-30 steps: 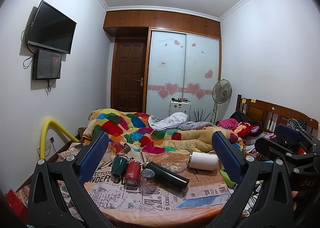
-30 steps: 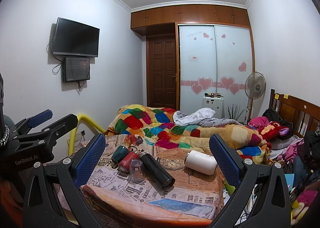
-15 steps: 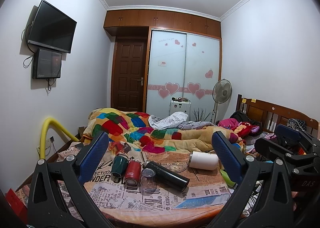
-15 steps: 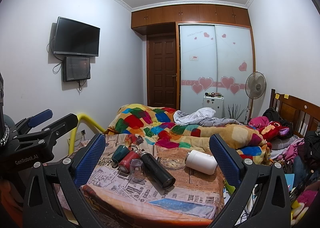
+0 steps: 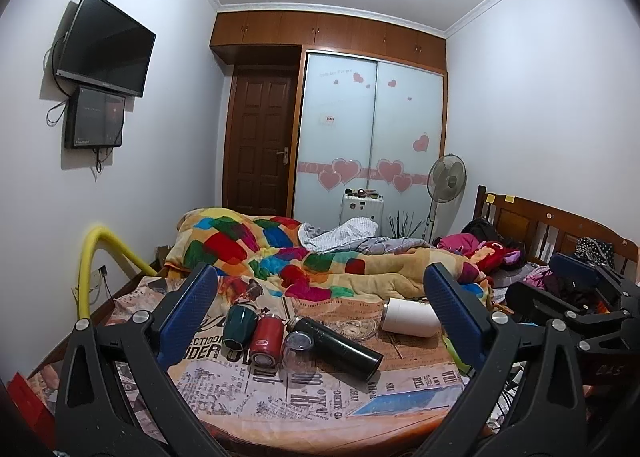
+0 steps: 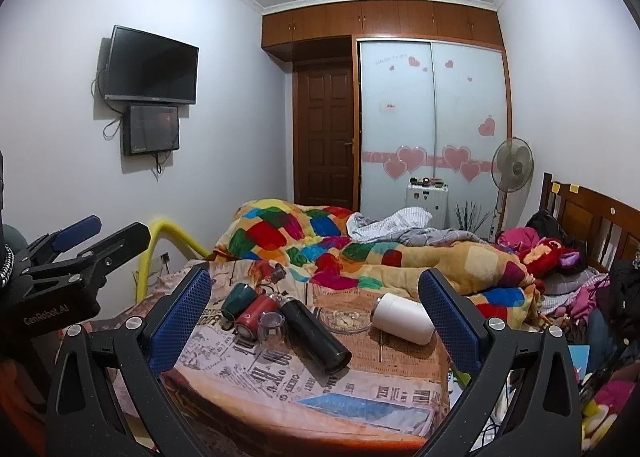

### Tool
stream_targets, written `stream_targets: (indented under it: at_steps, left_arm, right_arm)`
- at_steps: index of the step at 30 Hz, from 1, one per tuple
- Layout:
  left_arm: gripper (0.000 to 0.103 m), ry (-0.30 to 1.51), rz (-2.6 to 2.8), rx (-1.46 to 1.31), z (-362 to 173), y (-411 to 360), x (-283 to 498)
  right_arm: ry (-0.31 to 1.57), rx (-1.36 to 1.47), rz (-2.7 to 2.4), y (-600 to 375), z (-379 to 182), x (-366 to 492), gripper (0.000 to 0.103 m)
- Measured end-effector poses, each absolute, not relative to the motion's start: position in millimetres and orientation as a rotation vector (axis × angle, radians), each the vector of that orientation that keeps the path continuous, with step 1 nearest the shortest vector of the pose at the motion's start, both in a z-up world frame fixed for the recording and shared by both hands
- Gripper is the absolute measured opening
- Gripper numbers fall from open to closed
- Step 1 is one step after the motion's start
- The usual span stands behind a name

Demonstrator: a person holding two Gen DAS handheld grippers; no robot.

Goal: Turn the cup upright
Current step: 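Move the right gripper down onto the lying black bottle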

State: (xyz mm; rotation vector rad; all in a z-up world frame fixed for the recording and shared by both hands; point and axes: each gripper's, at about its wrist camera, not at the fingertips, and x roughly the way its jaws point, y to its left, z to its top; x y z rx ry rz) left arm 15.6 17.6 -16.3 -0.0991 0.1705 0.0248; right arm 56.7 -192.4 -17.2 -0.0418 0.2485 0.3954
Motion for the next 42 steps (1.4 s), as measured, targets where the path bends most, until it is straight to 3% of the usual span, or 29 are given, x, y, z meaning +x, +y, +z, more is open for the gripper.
stream_targets:
  at_steps: [11,28,42]
  left_arm:
    - [0.103,0.302,0.071,-0.130,-50.2,41.2,66.3]
    - [0.103,0.672,0.120,-0.235,-172.2,95.1,177.6]
    - [0.103,0.758,0.103,-0.213,-205.9,94.0,201.0]
  right_arm:
    - [0.373,-0.065,0.382,-186.6,-44.4,100.5,0.103]
    - [0.793,-0.304,0.480,-132.2,-153.9,261.8,0.102]
    - [1.064,-0.475,0.610,-86.6,-223.9,331.2,0.077]
